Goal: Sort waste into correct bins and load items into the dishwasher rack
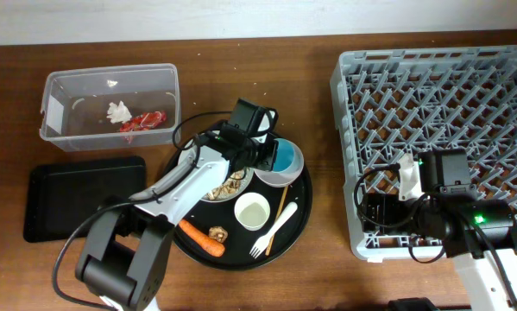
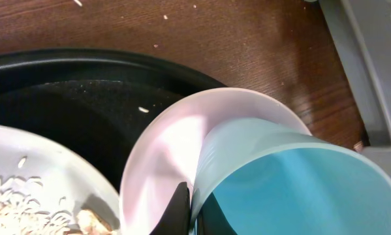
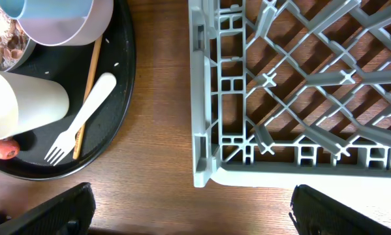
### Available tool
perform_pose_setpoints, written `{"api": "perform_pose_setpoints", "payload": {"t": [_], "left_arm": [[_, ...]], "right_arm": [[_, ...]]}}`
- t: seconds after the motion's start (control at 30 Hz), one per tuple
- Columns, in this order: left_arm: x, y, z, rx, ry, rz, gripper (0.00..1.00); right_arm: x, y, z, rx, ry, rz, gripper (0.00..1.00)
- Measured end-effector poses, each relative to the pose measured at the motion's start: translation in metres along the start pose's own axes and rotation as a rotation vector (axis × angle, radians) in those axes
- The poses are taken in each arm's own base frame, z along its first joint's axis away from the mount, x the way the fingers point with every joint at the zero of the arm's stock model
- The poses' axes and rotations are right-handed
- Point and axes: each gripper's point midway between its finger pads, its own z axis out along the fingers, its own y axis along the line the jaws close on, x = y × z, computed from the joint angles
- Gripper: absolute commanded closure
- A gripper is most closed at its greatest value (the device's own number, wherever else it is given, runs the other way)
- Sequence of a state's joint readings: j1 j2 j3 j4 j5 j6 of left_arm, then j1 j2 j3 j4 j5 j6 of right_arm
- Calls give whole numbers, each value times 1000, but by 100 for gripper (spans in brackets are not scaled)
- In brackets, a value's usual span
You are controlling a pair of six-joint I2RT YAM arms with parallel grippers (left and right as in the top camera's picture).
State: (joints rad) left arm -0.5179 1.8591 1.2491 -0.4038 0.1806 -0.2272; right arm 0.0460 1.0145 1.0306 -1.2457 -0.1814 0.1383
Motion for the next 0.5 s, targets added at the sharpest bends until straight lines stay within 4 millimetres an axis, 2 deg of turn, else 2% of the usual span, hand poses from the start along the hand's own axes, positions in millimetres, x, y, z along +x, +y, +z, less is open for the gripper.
{"api": "perform_pose_setpoints", "payload": {"t": [0.07,0.1,0.17,0.2,0.23,0.3,0.4,0.43,0.5], "left_arm": [[0,13,-9,-15,7,-31,100],[-5,25,-23,-29,-8,-58,100],[-23,48,-78,-30,-87,-127,100],[-31,53,-100,-5,-132,-147,100],[-33,49,-110,57,-140,-160,100],[-28,29,-121,267,-104,-192,100],[-23,-19,-142,584,-62,-160,100],[-22,-30,-150,663,-55,-145,100],[-19,-48,-166,804,-36,-129,100]], "right_arm": [[0,0,0,0,-1,0,1],[-1,-1,0,8,-6,-1,1],[-14,-4,-1,27,-58,-9,0],[-21,-4,-1,28,-89,-15,0],[-31,-2,-1,20,-125,-27,0],[-45,20,4,-100,-145,-104,1],[-41,70,10,-409,-97,-300,1],[-44,91,4,-547,-123,-390,1],[-51,114,-6,-705,-190,-493,1]]}}
